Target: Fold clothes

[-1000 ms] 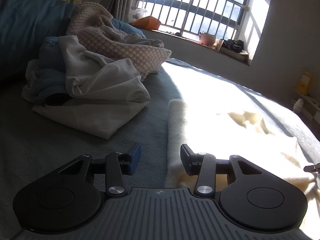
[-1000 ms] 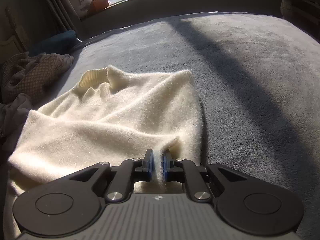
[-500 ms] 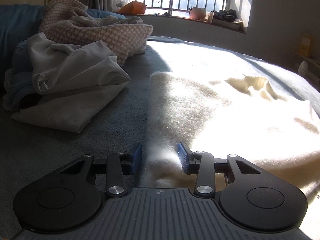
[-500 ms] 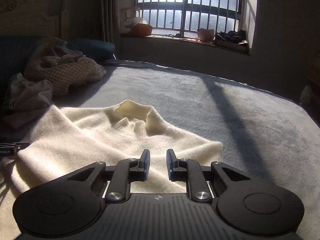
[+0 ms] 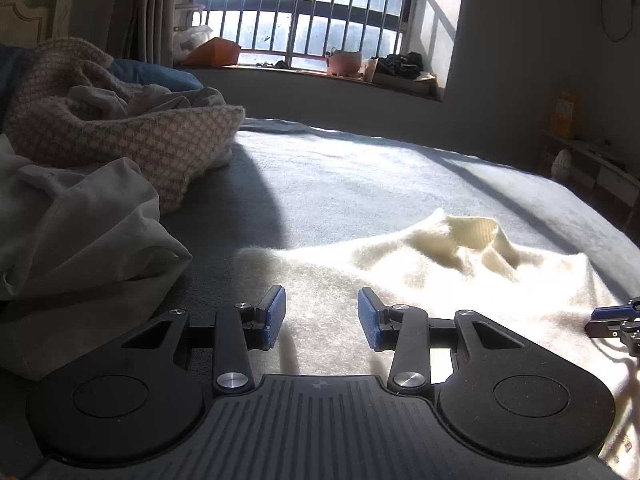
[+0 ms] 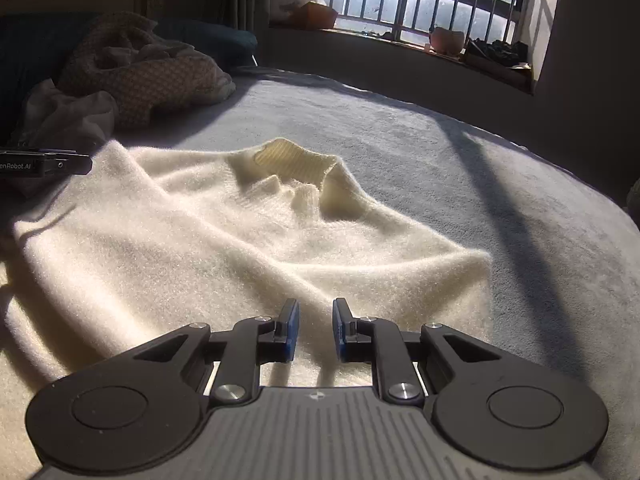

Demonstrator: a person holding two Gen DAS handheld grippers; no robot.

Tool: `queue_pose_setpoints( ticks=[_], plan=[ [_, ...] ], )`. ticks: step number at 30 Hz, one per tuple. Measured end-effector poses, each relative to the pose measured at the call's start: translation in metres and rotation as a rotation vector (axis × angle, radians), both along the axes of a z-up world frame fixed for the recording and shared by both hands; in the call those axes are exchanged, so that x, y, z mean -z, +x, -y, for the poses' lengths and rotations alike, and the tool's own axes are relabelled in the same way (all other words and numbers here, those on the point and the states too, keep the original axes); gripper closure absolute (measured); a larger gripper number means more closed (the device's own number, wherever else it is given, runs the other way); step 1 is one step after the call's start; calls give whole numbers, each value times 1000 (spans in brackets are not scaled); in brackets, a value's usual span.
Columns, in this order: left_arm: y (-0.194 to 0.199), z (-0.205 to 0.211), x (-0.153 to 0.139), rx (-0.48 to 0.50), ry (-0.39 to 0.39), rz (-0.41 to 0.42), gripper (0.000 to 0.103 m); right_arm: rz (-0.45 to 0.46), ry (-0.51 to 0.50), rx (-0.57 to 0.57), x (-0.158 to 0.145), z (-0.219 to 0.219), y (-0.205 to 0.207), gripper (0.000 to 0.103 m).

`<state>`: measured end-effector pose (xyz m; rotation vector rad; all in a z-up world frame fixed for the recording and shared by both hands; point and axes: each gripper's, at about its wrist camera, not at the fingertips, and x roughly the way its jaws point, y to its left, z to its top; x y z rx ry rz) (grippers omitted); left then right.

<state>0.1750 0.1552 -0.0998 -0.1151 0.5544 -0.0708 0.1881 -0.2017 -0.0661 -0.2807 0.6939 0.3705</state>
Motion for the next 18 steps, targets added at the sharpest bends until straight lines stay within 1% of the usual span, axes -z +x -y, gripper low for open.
queue_pose_setpoints(
  ticks=[2, 3, 5, 6, 9, 10, 11, 12, 14, 16, 18],
  plan=[
    [31, -2, 19, 1, 18, -98, 59, 3, -45, 5, 19, 0, 3, 85],
    [32, -4, 21, 1, 8, -95, 57, 13, -46, 5, 20, 0, 2, 85],
    [35, -6, 25, 1, -11, -87, 56, 10, -48, 15, 15, -2, 1, 85],
    [32, -5, 23, 4, -2, -78, 57, 8, -47, 19, 11, -2, 1, 85],
    [26, -6, 27, -4, -5, -48, 56, 46, 19, 49, -7, 4, 1, 85],
    [24, -6, 28, -10, -9, -41, 56, 23, 0, 71, -3, 6, 7, 85],
    [24, -6, 27, -14, -7, -36, 56, -14, -43, 91, 5, 7, 14, 84],
    [24, -5, 27, -18, -5, -32, 56, -41, -58, 103, 12, 10, 20, 82],
    [23, -5, 27, -19, -3, -26, 56, -62, 19, 130, 5, 19, 28, 82],
    [22, -5, 27, -20, -5, -23, 56, -72, 109, 156, -13, 23, 38, 82],
    [22, -4, 28, -21, -3, -21, 56, -77, 171, 160, -32, 20, 57, 81]
  ],
)
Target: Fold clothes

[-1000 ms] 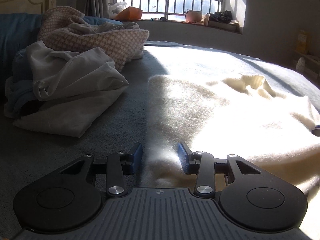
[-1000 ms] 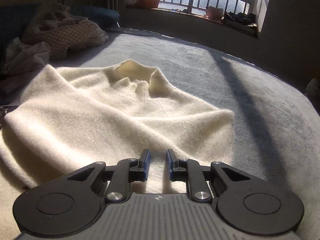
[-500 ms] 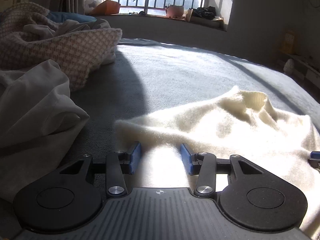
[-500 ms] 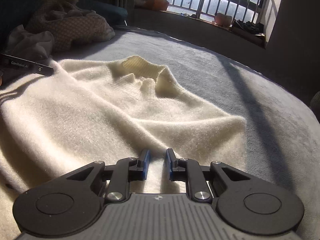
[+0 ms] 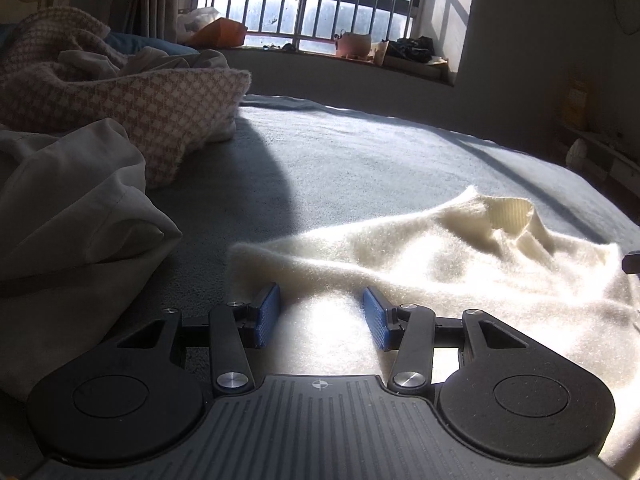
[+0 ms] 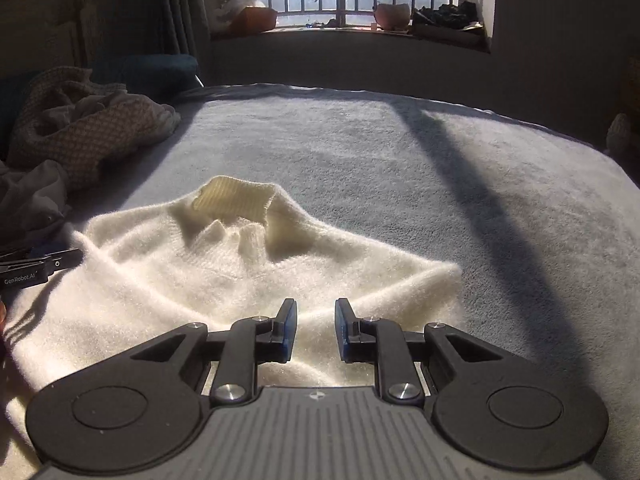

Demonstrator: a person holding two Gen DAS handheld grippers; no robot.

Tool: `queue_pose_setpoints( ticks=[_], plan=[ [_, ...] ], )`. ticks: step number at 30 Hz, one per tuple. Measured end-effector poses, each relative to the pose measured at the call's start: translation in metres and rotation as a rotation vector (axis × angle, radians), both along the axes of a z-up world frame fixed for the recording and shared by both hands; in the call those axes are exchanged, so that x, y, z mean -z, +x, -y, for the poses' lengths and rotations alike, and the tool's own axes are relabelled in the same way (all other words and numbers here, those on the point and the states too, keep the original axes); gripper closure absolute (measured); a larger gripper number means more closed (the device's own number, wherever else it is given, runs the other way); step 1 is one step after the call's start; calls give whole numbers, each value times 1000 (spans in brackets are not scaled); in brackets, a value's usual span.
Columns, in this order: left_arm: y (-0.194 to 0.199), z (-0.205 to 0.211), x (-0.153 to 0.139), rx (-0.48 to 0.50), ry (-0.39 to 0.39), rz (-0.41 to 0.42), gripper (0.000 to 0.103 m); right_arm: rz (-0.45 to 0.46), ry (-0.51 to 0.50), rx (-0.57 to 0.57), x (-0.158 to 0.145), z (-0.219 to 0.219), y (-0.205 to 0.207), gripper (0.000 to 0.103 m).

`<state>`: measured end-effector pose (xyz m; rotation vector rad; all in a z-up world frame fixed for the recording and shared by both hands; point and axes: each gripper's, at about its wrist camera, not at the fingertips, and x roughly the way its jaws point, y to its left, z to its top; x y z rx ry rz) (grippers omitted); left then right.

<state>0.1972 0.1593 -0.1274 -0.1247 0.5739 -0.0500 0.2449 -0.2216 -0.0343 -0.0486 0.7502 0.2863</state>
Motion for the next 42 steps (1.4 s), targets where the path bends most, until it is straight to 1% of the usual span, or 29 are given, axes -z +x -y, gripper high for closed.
queue_pose_setpoints(
  ticks=[3, 6, 9, 11, 14, 16, 18, 21, 23, 24, 25, 27, 29, 31, 34, 37, 39, 40, 41, 42],
  plan=[
    [-4, 6, 2, -4, 26, 14, 55, -19, 33, -23, -17, -15, 38, 80],
    [-5, 5, 3, -5, 28, 26, 55, -60, 53, -28, -23, -39, 89, 78],
    [-7, 2, 6, -7, 6, 41, 55, -113, 50, 15, -14, -57, 135, 76],
    [-8, 0, 7, -7, -6, 46, 55, -152, 82, 86, -6, -64, 167, 76],
    [-7, -1, 7, -6, -11, 47, 55, -219, 140, 172, 12, -69, 198, 76],
    [-6, 0, 8, -5, -10, 48, 55, -267, 144, 211, 25, -78, 213, 76],
    [-7, 0, 9, -5, -8, 49, 54, -296, 145, 224, 34, -85, 222, 76],
    [-8, 0, 9, -5, -12, 51, 54, -358, 136, 203, 45, -96, 223, 76],
    [-9, 0, 10, -5, -15, 53, 54, -398, 154, 148, 45, -100, 214, 76],
    [-10, 0, 10, -6, -16, 54, 54, -398, 163, 127, 42, -102, 207, 76],
    [-10, -1, 10, -6, -17, 55, 54, -395, 171, 104, 39, -103, 200, 76],
    [-10, -1, 10, -6, -18, 55, 54, -358, 167, 44, 29, -108, 179, 77],
    [-10, -1, 10, -6, -17, 56, 54, -302, 132, 3, 23, -115, 158, 77],
    [-10, -1, 10, -6, -16, 56, 54, -236, 58, -54, 25, -124, 136, 77],
    [-10, 0, 10, -6, -14, 56, 54, -134, -57, -99, 40, -139, 111, 77],
    [-10, 0, 9, -6, -12, 56, 54, 17, -193, -150, 61, -155, 91, 76],
    [-11, 1, 9, -7, -11, 57, 54, 90, -267, -174, 63, -164, 81, 76],
    [-11, 1, 9, -7, -13, 57, 54, 100, -272, -176, 58, -164, 80, 76],
    [-11, 0, 9, -7, -15, 57, 54, 105, -250, -173, 51, -162, 80, 76],
    [-11, 0, 9, -8, -16, 57, 54, 112, -207, -158, 42, -155, 81, 76]
  ],
)
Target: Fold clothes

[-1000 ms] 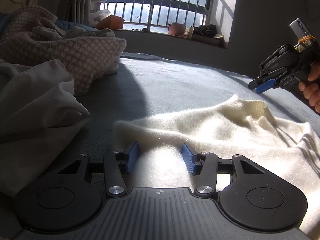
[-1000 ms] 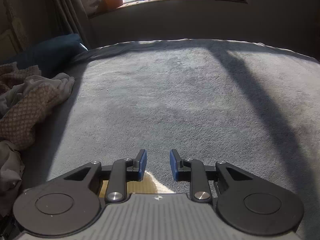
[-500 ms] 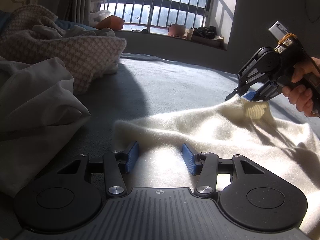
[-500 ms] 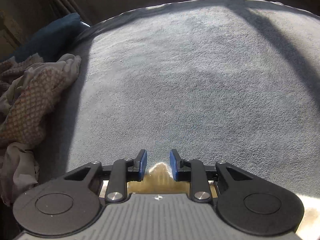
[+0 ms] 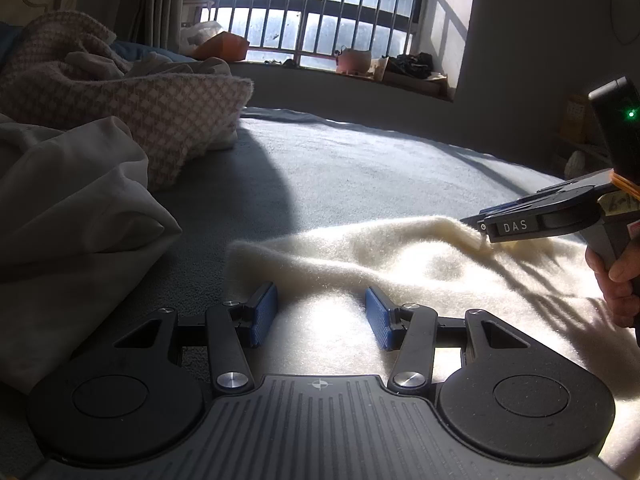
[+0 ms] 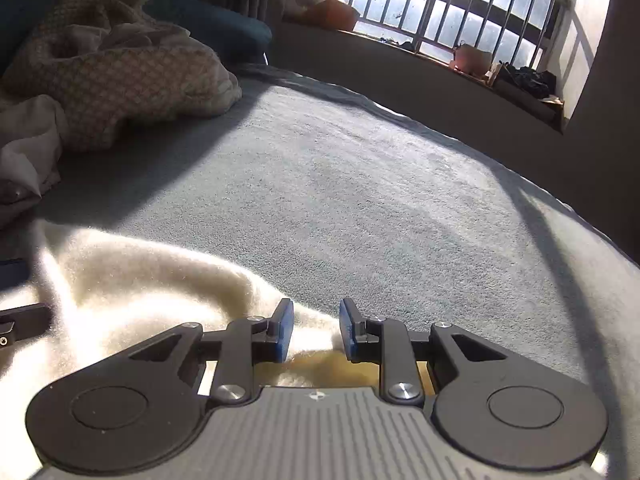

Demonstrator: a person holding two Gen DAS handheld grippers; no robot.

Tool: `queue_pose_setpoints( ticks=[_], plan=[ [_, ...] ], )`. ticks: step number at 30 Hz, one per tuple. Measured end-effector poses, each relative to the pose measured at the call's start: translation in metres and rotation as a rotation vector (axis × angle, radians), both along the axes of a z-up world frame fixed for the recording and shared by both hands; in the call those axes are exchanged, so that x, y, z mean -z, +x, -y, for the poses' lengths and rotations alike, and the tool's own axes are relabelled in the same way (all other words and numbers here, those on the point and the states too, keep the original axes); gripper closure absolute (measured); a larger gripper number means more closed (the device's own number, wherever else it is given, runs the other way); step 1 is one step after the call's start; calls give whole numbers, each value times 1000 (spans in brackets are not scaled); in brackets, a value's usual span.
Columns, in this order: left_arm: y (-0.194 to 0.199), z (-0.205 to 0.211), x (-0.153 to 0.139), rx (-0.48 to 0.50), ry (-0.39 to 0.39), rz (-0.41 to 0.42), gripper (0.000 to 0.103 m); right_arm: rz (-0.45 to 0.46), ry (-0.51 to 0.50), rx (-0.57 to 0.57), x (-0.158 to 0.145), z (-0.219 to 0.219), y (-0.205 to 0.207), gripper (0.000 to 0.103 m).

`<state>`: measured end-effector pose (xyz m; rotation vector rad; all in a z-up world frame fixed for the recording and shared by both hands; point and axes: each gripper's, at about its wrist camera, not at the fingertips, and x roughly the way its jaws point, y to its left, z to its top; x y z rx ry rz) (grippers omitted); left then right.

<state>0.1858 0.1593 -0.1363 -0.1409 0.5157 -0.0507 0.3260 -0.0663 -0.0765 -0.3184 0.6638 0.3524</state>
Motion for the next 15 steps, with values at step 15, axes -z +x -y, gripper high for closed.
queue_pose_setpoints(
  ticks=[15],
  plan=[
    [1, 0, 0, 1, 0, 0, 54, -202, 417, 282, -9, 107, 36, 78]
  ],
)
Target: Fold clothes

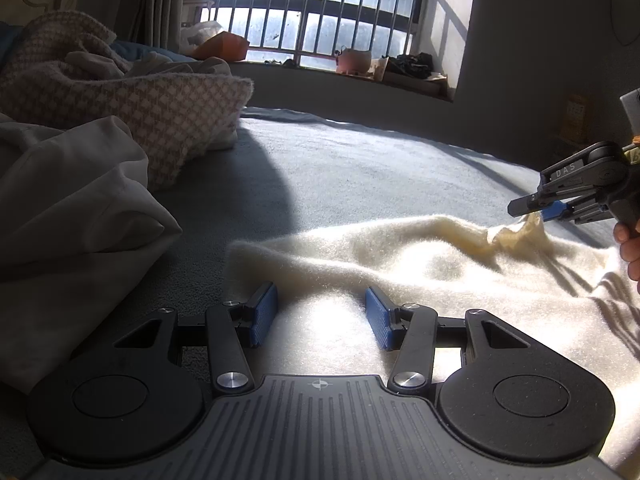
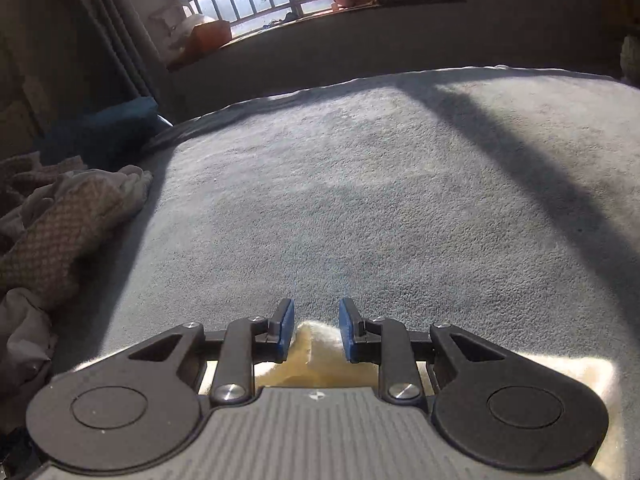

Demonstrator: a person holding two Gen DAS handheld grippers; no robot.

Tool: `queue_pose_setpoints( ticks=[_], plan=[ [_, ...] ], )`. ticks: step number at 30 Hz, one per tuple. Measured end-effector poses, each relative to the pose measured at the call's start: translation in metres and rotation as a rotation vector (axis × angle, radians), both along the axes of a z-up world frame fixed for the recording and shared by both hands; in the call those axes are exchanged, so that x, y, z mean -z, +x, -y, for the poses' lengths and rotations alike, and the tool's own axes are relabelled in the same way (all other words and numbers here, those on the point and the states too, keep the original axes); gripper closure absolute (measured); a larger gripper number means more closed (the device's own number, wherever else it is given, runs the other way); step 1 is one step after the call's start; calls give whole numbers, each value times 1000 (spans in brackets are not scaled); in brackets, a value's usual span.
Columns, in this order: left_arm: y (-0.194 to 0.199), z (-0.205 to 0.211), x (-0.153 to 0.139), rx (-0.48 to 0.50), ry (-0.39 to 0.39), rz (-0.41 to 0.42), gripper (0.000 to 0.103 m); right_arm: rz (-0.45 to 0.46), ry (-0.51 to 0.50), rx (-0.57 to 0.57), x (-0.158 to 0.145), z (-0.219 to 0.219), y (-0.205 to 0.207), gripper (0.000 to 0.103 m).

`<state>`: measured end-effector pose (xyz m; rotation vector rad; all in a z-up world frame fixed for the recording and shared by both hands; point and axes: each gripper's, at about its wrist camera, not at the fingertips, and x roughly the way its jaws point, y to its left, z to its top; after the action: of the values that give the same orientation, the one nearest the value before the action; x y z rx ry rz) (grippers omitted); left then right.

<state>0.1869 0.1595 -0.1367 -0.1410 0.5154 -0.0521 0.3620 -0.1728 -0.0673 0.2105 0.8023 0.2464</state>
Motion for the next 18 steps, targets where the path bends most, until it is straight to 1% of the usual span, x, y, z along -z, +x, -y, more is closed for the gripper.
queue_pose_setpoints(
  ticks=[2, 4, 9, 11, 13, 15, 16, 17, 18],
  plan=[
    [0, 0, 0, 0, -1, 0, 54, 4, -34, -46, 6, -6, -12, 78],
    [0, 0, 0, 0, -2, 0, 54, 36, -139, -115, 12, -20, -25, 78],
    [0, 0, 0, 0, -3, 0, 54, 217, -551, -340, 29, -63, -61, 79],
    [0, 0, 0, 0, -5, 0, 54, 282, -657, -393, 25, -74, -71, 79],
    [0, 0, 0, 0, -6, 1, 54, 321, -618, -387, 13, -72, -78, 79],
    [0, -1, 0, 0, -7, 1, 54, 242, -534, -366, 13, -64, -73, 79],
    [0, -1, 0, 0, -6, 0, 54, 197, -509, -356, 18, -61, -70, 79],
    [0, -1, 0, 0, -6, 0, 54, 138, -460, -338, 26, -53, -66, 79],
    [0, -1, 0, 0, -6, 1, 54, 137, -425, -322, 27, -48, -66, 79]
  ],
)
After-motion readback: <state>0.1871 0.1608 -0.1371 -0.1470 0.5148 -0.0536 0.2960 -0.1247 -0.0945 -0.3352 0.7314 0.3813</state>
